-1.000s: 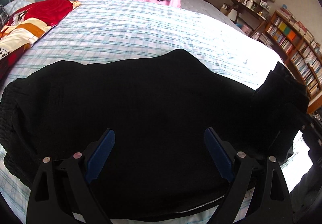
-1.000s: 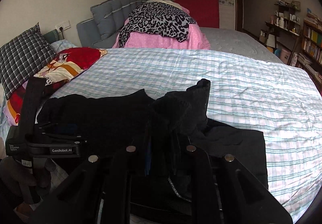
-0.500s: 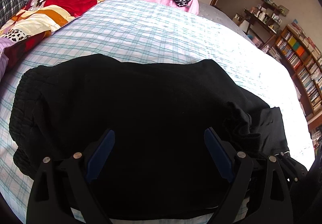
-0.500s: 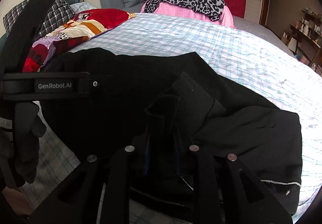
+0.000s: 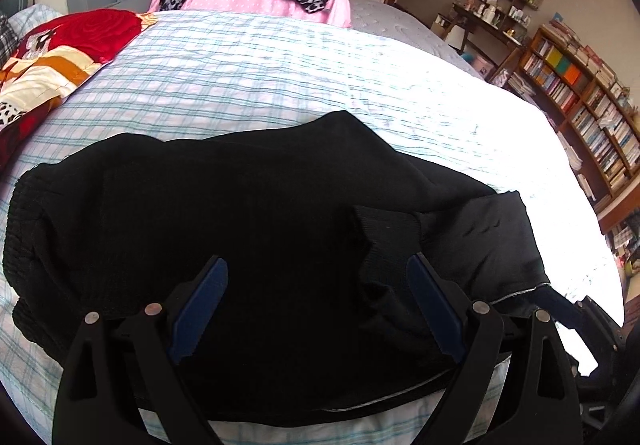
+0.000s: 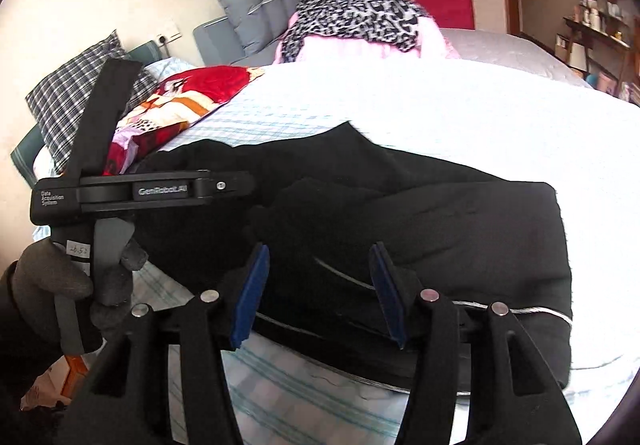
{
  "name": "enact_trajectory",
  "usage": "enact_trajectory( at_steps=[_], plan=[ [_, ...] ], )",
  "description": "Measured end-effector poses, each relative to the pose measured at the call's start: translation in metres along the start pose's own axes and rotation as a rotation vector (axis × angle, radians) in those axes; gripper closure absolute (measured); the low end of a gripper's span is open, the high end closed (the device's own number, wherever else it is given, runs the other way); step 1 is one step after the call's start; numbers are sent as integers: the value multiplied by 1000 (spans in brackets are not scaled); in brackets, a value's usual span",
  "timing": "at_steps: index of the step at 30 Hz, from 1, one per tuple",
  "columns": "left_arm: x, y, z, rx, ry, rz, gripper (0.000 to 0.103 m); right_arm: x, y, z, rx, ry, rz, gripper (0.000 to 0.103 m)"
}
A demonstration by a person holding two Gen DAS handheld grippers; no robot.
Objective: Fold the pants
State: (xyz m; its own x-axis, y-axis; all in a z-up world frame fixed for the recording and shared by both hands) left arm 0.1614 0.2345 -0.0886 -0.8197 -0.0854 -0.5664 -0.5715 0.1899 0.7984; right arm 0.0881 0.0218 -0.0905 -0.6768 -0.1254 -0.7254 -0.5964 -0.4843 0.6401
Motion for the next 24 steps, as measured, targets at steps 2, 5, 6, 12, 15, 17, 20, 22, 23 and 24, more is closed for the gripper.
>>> enact_trajectory(
  at_steps=[2, 5, 6, 12, 15, 17, 20, 22, 23, 24],
  plan=[
    [2, -7, -18, 13, -27, 11, 13, 7, 17, -27, 59, -52, -12, 49],
    [2, -18, -41, 37, -58, 19, 13, 16, 35, -66, 146, -137, -22, 49],
    [2, -22, -49, 41, -72, 18, 13, 20, 38, -78, 171, -158, -17, 49],
    [9, -70, -70, -45, -152, 93, 13, 46, 21, -127, 181, -242, 113, 49],
    [21, -92, -54, -111, -149, 139, 11, 57, 15, -130, 177, -233, 175, 49],
    [25, -94, -47, -80, -145, 120, 11, 63, 13, -126, 174, -211, 197, 49],
    [23, -96, -51, -99, -155, 119, 11, 68, 12, -120, 201, -161, 207, 49],
    [20, -96, -51, -99, -145, 125, 11, 65, 13, -118, 214, -141, 223, 49],
    [17, -94, -51, -98, -137, 126, 11, 62, 16, -119, 214, -144, 226, 49],
    [14, -92, -50, -97, -130, 123, 11, 58, 21, -121, 211, -152, 216, 49]
  ],
)
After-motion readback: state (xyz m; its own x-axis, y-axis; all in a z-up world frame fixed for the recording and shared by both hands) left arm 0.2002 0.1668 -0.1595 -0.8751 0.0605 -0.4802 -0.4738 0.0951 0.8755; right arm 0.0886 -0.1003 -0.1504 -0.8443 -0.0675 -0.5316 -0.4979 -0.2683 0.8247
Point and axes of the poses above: each gripper's, at about its wrist camera, not at the fingertips, and y roughly against the way its jaws point, z to its left, x to its underside, the point moved 1 cm from there along -y, roughly the way its jaws point, and after that the axes turned 1 degree about -z, right-handed, at the moved point
